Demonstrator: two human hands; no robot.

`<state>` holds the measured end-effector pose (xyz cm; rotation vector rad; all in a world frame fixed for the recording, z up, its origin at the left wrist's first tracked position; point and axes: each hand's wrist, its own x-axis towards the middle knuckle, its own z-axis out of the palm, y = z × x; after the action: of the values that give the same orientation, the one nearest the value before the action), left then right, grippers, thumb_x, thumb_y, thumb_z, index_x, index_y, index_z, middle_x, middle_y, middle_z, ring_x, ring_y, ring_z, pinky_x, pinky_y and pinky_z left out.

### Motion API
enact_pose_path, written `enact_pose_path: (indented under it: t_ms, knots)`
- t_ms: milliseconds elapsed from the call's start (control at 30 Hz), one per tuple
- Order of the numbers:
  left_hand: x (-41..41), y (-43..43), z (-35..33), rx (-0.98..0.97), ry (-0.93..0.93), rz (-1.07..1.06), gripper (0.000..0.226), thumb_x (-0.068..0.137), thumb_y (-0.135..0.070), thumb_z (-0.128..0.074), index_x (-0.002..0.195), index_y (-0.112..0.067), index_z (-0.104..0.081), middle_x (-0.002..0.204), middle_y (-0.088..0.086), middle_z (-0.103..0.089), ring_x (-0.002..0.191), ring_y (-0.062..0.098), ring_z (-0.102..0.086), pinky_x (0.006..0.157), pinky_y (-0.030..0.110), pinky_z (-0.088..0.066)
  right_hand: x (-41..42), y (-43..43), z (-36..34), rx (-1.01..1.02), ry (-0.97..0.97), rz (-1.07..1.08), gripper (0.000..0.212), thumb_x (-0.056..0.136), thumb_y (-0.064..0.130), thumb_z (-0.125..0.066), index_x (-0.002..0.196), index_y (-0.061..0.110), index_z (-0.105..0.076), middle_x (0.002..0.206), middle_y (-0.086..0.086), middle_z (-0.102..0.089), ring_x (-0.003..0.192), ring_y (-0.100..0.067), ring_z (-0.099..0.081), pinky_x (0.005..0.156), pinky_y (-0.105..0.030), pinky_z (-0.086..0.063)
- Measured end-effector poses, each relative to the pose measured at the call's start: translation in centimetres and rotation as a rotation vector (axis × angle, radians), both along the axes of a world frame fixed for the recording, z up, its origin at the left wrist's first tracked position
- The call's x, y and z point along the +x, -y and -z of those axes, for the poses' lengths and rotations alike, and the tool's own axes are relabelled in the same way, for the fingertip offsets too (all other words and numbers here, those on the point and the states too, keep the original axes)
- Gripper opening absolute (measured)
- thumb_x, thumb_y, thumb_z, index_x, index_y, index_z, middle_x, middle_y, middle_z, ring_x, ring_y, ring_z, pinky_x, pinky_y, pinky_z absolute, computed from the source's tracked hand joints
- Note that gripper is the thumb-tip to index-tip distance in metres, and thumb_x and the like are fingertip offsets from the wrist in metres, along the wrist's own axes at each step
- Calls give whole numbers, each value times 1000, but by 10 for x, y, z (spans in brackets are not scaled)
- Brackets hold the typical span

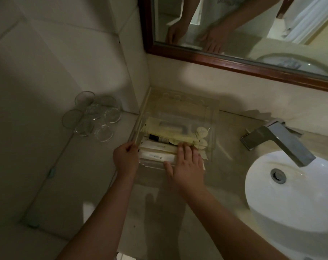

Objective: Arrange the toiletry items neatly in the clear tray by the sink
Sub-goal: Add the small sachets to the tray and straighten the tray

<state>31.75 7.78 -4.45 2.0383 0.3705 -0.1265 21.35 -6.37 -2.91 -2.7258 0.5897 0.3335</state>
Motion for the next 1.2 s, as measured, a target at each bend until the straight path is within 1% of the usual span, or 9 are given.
enact_pose_path:
  t_ms: [100,200,333,467,600,733,867,1033,1200]
  knots:
    - [5,2,2,-14,-14,-10,25,88,-11,-58,108,-3,-71,101,13,-72,97,24,-67,88,33,-52,-9,6,2,8,41,-19,84,85,66,-11,154,18,-13,161,-6,-16,149,-29,-7,121,-43,-4]
    - [9,4,3,-12,-15,-12,25,87,-12,-57,107,-3,-71,99,13,-73,94,24,-67,86,36,-53,-29,15,2,37,124,-5,73,88,61,-26,152,26,-22,162,-4,-14,150,-25,1,121,-42,-1]
    - [13,6,5,4,-2,1,25,86,-11,-56,103,-3,-73,95,12,-74,90,23,-68,83,35,-54,-56,28,5,93,174,161,76,89,58,-47,152,32,-14,163,1,-5,150,-23,3,120,-42,-3]
    - [16,7,6,11,2,20,25,86,-9,-55,103,-4,-73,92,11,-73,87,23,-67,80,32,-52,-65,33,11,291,230,386,88,85,49,-64,153,29,-12,160,-3,-15,147,-25,-16,118,-47,-22]
    - [21,10,7,10,-6,14,24,87,-11,-56,101,-2,-73,92,12,-73,87,24,-67,74,27,-50,-55,38,15,482,334,547,86,82,29,-73,151,27,-21,140,-4,-46,121,-17,-53,103,-43,-48]
    - [19,17,0,-58,3,-40,26,88,-8,-56,112,-4,-66,104,10,-69,94,18,-62,77,23,-43,-42,46,12,549,377,599,84,83,22,-73,151,25,-24,136,-2,-51,110,-10,-57,95,-34,-52]
    - [-3,11,7,-284,-30,95,50,83,-11,-64,129,-26,-50,118,-10,-61,109,8,-59,89,23,-46,-32,55,15,415,300,559,93,79,33,-75,151,31,-16,145,-8,-39,124,-24,-52,103,-49,-47]
    - [-9,-9,38,29,-23,404,108,64,-28,-77,145,-49,-11,149,-5,-40,134,10,-42,109,41,-39,-28,65,18,368,277,491,99,78,37,-76,153,30,-12,150,-11,-35,129,-27,-47,107,-50,-43]
    - [14,0,30,38,-11,409,109,65,-33,-77,146,-47,-6,150,-1,-38,133,15,-43,109,42,-39,-22,70,14,338,310,476,93,80,38,-74,153,25,-18,144,-9,-44,117,-22,-55,100,-44,-50]
